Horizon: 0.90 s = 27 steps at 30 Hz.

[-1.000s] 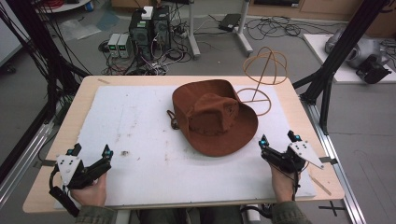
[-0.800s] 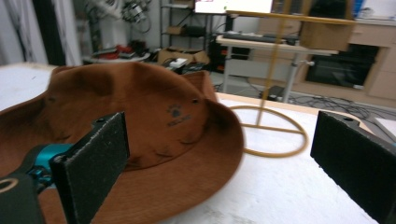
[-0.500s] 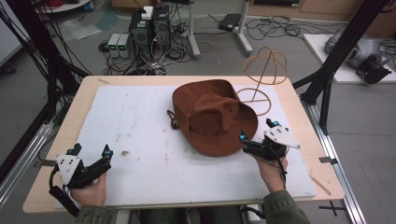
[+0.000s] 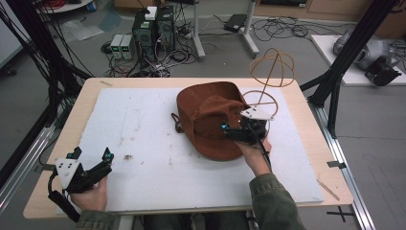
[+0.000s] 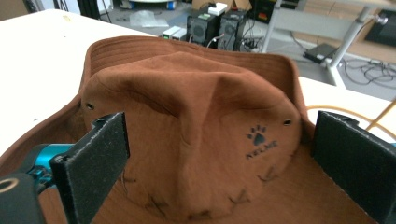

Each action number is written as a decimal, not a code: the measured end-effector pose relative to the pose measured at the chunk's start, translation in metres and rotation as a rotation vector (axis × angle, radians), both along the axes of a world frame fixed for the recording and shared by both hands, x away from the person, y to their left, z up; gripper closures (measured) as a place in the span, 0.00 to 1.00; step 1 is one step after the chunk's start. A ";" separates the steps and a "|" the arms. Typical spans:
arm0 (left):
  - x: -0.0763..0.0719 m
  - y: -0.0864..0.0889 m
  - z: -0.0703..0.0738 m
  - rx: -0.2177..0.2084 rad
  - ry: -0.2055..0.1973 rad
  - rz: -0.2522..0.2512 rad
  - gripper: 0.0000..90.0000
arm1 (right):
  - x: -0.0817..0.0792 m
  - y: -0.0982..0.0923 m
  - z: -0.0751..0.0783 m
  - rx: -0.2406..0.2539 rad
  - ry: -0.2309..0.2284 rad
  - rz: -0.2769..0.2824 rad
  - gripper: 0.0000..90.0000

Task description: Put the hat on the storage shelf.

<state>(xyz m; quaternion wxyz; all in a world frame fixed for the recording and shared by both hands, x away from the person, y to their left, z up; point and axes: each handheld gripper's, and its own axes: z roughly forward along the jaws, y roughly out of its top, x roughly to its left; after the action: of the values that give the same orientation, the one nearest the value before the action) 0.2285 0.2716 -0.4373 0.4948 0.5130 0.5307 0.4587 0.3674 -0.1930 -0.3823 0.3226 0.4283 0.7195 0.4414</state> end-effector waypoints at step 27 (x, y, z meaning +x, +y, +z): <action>0.004 -0.002 -0.002 -0.005 0.005 -0.024 0.11 | 0.030 0.023 -0.043 0.048 0.180 -0.037 0.98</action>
<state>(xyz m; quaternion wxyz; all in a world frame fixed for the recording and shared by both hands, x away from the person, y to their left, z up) 0.2329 0.2692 -0.4391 0.5003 0.5193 0.5267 0.4501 0.3975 -0.1696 -0.4250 0.2543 0.4871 0.7269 0.4119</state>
